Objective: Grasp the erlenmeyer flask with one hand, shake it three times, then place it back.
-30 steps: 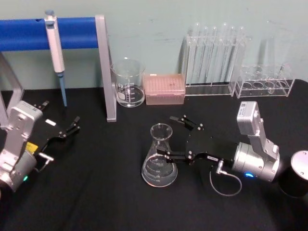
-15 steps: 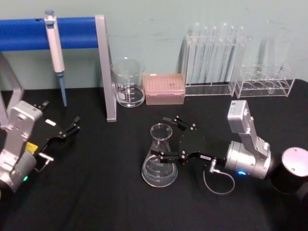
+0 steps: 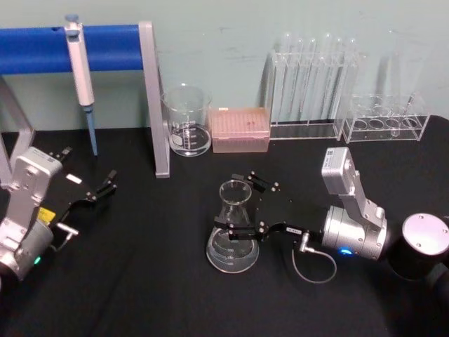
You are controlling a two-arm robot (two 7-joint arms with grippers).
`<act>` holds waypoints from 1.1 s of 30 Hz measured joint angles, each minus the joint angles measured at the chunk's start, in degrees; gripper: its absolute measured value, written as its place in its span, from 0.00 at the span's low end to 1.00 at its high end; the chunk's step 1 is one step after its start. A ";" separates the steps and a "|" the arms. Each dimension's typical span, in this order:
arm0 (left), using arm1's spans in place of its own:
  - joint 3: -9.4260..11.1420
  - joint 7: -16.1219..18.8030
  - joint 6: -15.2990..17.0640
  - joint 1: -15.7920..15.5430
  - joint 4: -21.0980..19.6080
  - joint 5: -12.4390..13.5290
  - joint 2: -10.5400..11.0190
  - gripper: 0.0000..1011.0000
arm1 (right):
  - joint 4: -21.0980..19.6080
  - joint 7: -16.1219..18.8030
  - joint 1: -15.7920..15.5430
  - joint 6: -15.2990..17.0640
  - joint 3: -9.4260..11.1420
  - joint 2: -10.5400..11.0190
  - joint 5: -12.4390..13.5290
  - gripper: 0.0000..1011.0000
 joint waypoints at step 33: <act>0.00 0.00 0.00 0.00 0.00 0.00 0.00 0.99 | 0.47 0.92 0.08 0.56 0.41 -0.38 1.99 0.99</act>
